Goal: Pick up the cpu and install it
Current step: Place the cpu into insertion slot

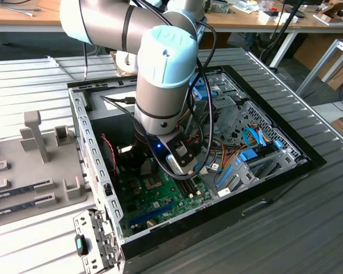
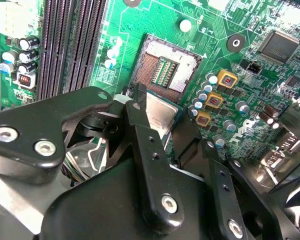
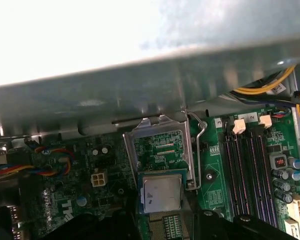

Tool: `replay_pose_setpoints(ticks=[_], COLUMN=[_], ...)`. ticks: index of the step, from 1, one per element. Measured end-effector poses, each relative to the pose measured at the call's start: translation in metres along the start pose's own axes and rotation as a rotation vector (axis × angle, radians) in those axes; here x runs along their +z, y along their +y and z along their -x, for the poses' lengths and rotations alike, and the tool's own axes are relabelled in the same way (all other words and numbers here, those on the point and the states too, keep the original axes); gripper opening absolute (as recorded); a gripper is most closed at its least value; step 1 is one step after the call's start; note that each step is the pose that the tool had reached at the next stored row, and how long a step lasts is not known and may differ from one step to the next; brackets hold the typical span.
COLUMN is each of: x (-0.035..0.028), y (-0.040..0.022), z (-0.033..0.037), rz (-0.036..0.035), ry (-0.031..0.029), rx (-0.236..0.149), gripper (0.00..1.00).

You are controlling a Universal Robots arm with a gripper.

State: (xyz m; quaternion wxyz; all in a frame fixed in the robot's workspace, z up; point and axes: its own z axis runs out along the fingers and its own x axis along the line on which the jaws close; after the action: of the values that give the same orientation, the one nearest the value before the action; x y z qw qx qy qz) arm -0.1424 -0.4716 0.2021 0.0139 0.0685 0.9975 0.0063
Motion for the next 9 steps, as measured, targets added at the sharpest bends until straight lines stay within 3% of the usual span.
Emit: replay_pose_setpoints(ticks=[3, 9], x=[-0.0011, -0.0135], y=[0.0000, -0.0001], z=[0.0002, 0.0005], rz=[0.0004, -0.0001], ry=[-0.0005, -0.0001], rx=[0.001, 0.001], gripper=[0.45, 0.45])
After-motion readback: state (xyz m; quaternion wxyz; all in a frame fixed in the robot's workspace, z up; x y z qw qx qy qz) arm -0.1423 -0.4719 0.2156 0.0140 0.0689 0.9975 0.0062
